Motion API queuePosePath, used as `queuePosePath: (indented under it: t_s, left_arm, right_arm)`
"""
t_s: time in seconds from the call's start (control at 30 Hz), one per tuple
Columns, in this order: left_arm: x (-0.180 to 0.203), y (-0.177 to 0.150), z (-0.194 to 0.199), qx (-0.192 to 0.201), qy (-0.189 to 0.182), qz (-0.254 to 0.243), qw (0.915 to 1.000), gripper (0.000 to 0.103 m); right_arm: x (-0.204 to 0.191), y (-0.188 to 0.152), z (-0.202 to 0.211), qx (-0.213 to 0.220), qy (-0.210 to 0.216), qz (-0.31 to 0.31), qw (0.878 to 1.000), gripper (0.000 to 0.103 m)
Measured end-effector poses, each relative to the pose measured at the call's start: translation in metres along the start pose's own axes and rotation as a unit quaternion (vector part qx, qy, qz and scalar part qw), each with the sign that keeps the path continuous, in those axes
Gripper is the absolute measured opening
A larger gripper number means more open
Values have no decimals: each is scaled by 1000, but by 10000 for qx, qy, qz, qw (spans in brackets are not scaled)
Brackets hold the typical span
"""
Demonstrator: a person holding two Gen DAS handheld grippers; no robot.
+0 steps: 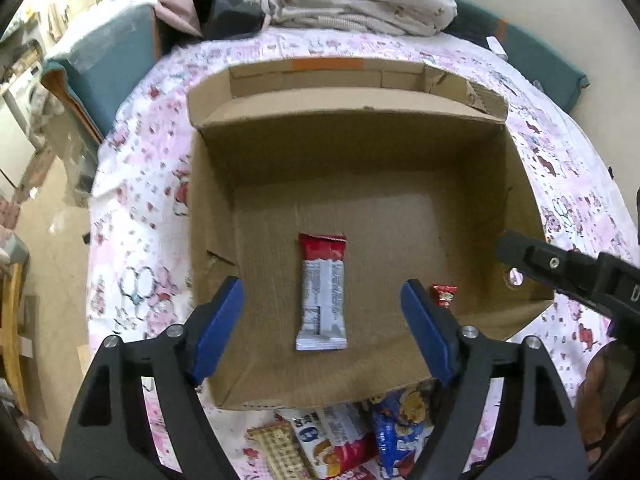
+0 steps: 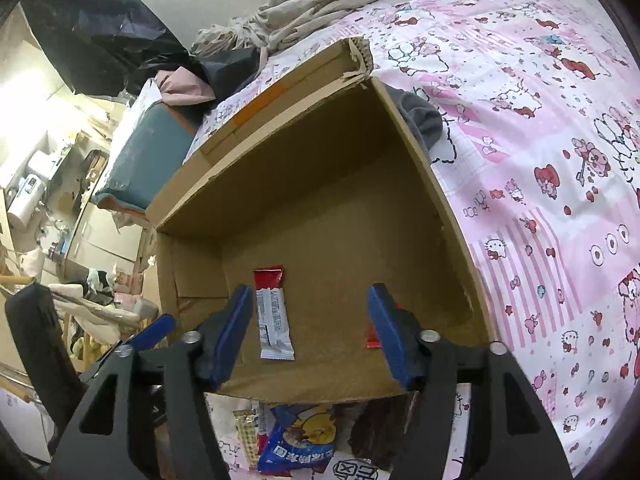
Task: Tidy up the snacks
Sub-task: 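Lower both held snacks into the box and open both tools, then move the left tool to the wafer bar and grasp it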
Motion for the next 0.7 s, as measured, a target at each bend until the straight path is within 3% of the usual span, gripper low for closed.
queuePosePath:
  t_s: [0.07, 0.17, 0.5, 0.7]
  left_arm:
    - [-2, 0, 5, 87, 17, 28, 10000, 79]
    - [-7, 0, 12, 112, -51, 123, 9998, 85]
    - [-25, -5, 31, 182, 1, 309, 9994, 88]
    - [-37, -29, 40, 64, 27, 389, 9992, 88]
  right_arm:
    - [0, 1, 3, 67, -16, 34, 10000, 88]
    - [-3, 1, 9, 154, -88, 121, 9998, 90]
    - [-22, -15, 40, 238, -161, 539, 9981, 92]
    - [-21, -35, 52, 150, -177, 467, 9986, 92]
Point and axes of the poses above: each gripper's, at about its wrist camera, not at the fingertips, and z roughly against the way its jaws point, x to its right, y to its top, the point moved 9 cm from there along -z, roughly the way its jaws point, and after that the axes turned 13 degrees about y, right-handed, at the moved point
